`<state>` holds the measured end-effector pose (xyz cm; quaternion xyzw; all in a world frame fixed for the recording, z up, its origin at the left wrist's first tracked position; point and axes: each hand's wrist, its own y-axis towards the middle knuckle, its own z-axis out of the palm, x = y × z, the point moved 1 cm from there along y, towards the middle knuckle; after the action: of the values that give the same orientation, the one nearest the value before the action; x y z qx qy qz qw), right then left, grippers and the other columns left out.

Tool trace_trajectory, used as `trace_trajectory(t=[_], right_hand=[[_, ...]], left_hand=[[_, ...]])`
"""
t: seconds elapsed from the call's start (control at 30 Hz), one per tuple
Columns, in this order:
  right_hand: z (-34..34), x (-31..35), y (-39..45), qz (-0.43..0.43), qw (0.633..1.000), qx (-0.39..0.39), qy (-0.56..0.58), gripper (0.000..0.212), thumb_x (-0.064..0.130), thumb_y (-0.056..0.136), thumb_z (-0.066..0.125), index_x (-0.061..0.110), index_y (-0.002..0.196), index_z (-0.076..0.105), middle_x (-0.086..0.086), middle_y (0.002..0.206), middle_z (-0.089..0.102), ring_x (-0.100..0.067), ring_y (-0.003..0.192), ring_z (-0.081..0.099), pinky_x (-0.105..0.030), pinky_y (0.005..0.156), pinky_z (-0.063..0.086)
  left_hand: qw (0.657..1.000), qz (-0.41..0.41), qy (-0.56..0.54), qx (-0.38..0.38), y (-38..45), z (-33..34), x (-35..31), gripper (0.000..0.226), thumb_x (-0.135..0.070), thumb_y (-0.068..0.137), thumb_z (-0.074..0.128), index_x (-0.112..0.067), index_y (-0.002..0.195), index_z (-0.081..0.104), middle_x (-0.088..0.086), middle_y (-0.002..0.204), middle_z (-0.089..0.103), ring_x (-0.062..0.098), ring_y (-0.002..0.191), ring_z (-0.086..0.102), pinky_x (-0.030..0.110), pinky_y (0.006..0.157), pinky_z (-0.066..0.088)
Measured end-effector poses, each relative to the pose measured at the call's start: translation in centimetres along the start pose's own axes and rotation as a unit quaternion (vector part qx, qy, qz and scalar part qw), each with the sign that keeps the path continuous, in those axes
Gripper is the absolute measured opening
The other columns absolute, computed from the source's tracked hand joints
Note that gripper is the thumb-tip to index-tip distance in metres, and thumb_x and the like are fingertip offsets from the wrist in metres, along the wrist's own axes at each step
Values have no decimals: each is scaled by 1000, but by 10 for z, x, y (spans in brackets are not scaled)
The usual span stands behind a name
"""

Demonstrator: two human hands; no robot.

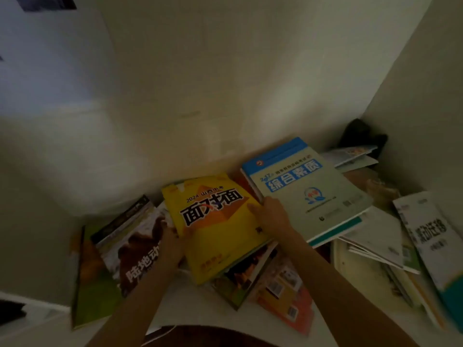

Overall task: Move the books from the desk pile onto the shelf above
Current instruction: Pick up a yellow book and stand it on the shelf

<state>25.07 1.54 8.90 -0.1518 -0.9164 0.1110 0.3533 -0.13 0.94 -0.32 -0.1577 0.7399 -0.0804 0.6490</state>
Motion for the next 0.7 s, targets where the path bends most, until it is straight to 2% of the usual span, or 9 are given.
trace_trajectory(t=[0.07, 0.13, 0.2, 0.3, 0.37, 0.43, 0.5, 0.57, 0.7], right_hand=[[-1, 2, 4, 30, 999, 14, -12, 32, 36, 95, 52, 16, 77, 34, 1, 75, 30, -21, 84, 40, -31, 71, 33], [-11, 7, 2, 52, 998, 43, 12, 27, 29, 95, 54, 12, 82, 38, 0, 76, 36, -18, 76, 43, -28, 65, 37], [-26, 12, -6, 58, 993, 64, 78, 22, 24, 93, 57, 2, 89, 51, -9, 80, 53, -19, 69, 51, -31, 60, 46], [-54, 10, -23, 26, 988, 62, 138, 30, 18, 93, 56, -10, 103, 62, -27, 97, 65, -40, 86, 64, -50, 79, 54], [-75, 2, -33, 16, 984, 51, 168, 28, 16, 94, 55, -9, 102, 64, -27, 97, 66, -42, 89, 64, -53, 80, 53], [-97, -8, -39, 19, 976, 37, 216, 22, 13, 94, 56, -7, 100, 65, -23, 97, 68, -37, 86, 66, -46, 77, 56], [-120, -19, -43, 17, 964, 36, 262, 12, 11, 93, 57, 4, 93, 66, -13, 91, 70, -24, 76, 67, -32, 67, 57], [-141, -30, -47, 13, 953, 54, 298, 7, 12, 90, 60, 13, 92, 67, -7, 90, 71, -20, 74, 69, -32, 66, 57], [-169, -57, -47, 55, 909, 123, 395, 34, 18, 77, 69, 18, 110, 62, -12, 100, 71, -32, 85, 70, -41, 67, 58]], left_hand=[[1000, -26, 0, -8, -13, 4, -22, 91, -56, 68, 74, -11, 137, 37, 10, 123, 59, 34, 105, 59, 56, 87, 50], [998, -31, 32, -40, -26, 10, -42, 57, -32, 86, 64, 2, 125, 42, 15, 114, 58, 32, 95, 59, 53, 84, 51], [997, -2, 65, -44, -42, 17, -63, 39, -26, 91, 57, 2, 116, 44, 14, 105, 59, 29, 86, 59, 51, 80, 52], [996, 40, 69, -46, -66, 30, -86, 23, -20, 93, 54, -10, 108, 40, -1, 92, 52, 22, 79, 55, 42, 76, 51], [995, 59, 61, -48, -76, 46, -100, 21, -19, 93, 52, -14, 108, 39, 2, 99, 51, 23, 84, 55, 35, 72, 48], [995, 77, 44, -53, -85, 64, -117, 18, -17, 94, 50, -13, 109, 40, -1, 97, 51, 24, 85, 55, 31, 69, 47], [994, 81, 10, -68, -96, 79, -132, 15, -15, 94, 49, -13, 107, 41, -8, 91, 50, 28, 89, 56, 36, 73, 48], [993, 78, -47, -73, -113, 91, -151, 12, -16, 94, 48, -15, 106, 45, -9, 93, 52, 28, 88, 58, 41, 76, 49], [979, 88, -179, -49, -133, 110, -187, 22, -26, 87, 53, -25, 109, 54, -10, 102, 65, 20, 83, 67, 38, 61, 55]])
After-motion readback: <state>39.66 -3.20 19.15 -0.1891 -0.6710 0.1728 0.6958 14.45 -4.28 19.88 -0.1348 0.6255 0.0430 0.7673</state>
